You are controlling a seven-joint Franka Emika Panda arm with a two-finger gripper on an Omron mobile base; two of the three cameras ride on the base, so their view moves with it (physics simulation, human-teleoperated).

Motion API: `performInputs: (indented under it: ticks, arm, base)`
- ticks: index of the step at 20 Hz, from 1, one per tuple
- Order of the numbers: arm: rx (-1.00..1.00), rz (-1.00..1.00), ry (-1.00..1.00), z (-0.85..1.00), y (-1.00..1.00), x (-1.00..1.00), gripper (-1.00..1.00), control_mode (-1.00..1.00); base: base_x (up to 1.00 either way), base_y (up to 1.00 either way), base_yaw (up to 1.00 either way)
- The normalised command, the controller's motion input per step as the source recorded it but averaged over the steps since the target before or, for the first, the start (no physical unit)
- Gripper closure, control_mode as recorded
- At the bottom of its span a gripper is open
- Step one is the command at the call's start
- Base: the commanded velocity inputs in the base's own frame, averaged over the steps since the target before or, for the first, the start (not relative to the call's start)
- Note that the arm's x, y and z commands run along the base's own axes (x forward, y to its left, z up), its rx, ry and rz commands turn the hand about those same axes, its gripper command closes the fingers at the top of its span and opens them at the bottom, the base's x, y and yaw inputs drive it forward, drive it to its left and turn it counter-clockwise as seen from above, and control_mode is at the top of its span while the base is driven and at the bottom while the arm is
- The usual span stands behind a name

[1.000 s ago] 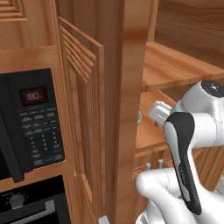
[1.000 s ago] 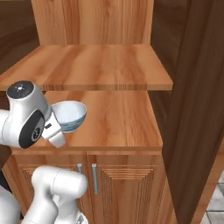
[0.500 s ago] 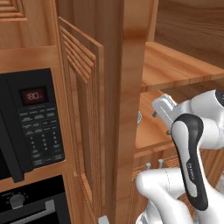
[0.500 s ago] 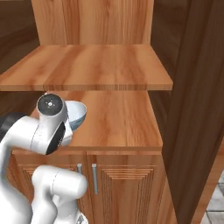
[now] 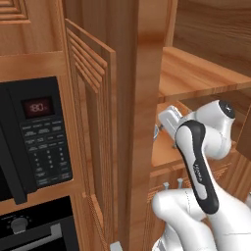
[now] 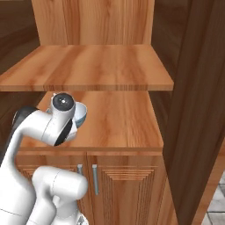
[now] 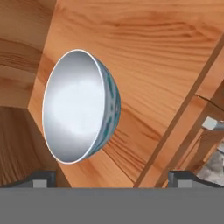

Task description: Pick up the bowls from the cabinet and place each bowl in front of a stool on the dining counter.

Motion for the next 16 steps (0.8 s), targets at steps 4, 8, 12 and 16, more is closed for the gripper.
performInputs:
  ticks: [4, 8, 12, 16]
  arm:
    - [0.0, 0.0, 0.0, -0.53, 0.01, 0.5, -1.0, -1.0]
    - [0.0, 0.0, 0.0, -0.48, 0.0, 0.51, -1.0, -1.0]
    - [0.02, 0.0, 0.02, -0.37, 0.03, 0.56, -1.0, -1.0]
    - [0.02, 0.03, 0.04, -0.14, 0.0, 0.53, -1.0, -1.0]
  base:
    - [0.0, 0.0, 0.0]
    - [0.0, 0.0, 0.0]
    - [0.0, 0.0, 0.0]
    - [0.0, 0.0, 0.0]
